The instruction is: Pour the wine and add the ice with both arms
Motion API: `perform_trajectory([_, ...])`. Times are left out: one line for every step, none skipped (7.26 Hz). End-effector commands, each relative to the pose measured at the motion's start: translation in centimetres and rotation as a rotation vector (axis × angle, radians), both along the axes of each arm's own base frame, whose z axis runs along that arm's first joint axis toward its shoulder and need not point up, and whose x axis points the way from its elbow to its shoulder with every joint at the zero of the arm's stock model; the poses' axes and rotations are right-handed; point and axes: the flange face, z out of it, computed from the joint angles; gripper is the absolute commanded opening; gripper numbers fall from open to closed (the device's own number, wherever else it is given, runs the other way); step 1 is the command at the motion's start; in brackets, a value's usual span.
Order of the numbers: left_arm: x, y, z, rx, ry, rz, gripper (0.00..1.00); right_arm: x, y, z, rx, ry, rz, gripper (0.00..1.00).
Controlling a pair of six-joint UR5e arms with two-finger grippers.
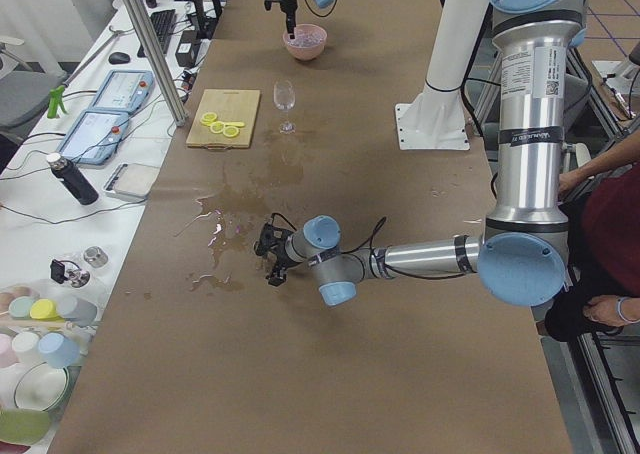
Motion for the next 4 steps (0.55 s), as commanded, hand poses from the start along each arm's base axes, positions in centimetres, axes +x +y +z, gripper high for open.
perform_trajectory([0.73,-0.23,-0.67,0.01,0.026,-0.022,0.95,-0.08,-0.03,0.85,-0.018,0.011,0.001,0.86])
perform_trajectory([0.43,-0.14,-0.8,0.045,0.036,-0.039,0.95,-0.16,0.02,0.89,-0.02,0.012,-0.001,0.8])
perform_trajectory([0.29,-0.3,-0.91,0.065,0.035,-0.064,0.95,-0.17,0.0,1.05,-0.024,0.015,-0.001,0.8])
perform_trajectory([0.32,-0.32,-1.01,0.068,0.036,-0.069,0.95,-0.35,0.04,1.29,-0.027,0.018,-0.004,0.8])
